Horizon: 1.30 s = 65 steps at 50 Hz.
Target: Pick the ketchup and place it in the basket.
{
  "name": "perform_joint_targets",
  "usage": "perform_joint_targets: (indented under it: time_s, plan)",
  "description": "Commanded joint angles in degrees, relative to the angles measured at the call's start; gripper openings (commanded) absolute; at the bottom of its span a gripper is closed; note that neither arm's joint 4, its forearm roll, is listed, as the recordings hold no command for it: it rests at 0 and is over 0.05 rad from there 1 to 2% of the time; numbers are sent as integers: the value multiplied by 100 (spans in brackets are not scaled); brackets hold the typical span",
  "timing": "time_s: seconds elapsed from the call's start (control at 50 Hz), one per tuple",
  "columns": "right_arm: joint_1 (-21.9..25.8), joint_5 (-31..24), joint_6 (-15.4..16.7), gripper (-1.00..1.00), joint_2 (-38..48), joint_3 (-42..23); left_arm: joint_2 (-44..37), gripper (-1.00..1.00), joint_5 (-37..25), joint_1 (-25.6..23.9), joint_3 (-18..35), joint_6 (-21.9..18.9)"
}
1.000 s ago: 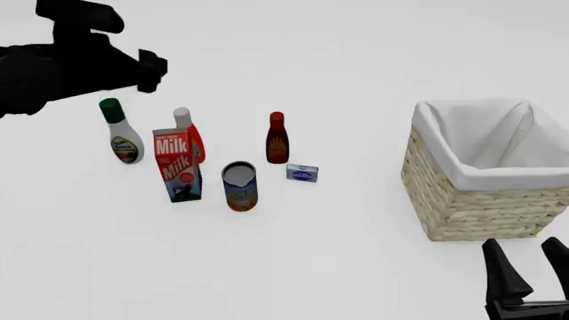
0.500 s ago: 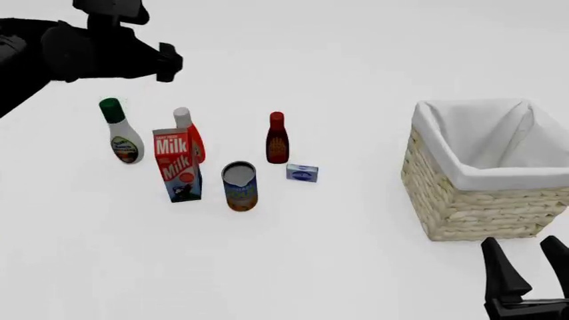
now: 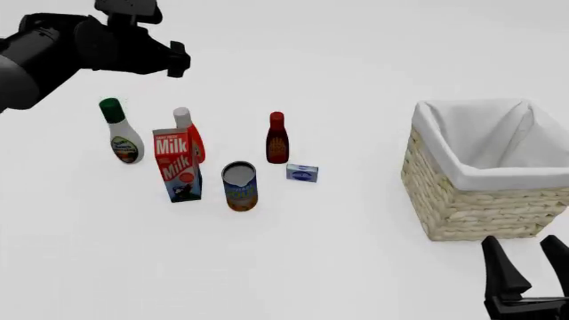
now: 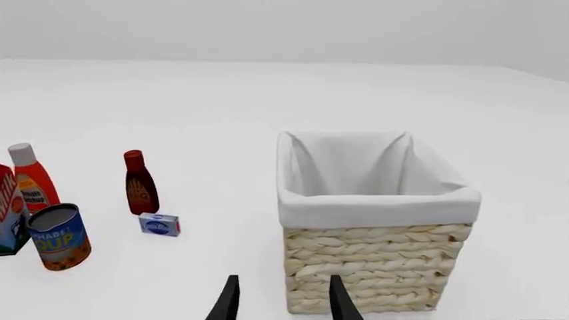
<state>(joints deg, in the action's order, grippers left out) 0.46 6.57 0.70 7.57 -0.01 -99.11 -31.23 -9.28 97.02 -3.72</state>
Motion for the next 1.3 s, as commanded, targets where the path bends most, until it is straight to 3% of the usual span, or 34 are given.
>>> perform_joint_targets:
  time_s: [0.02,0.36,1.3]
  plan:
    - [-48,-11,-1,100,-12,0,-421,100,-94,-16,433,54]
    - [-75,232,-66,100,296,0,-954,100,-187,151,977,56]
    - [-119,557,-80,100,751,-4,-1750,100,68,319,1152,234]
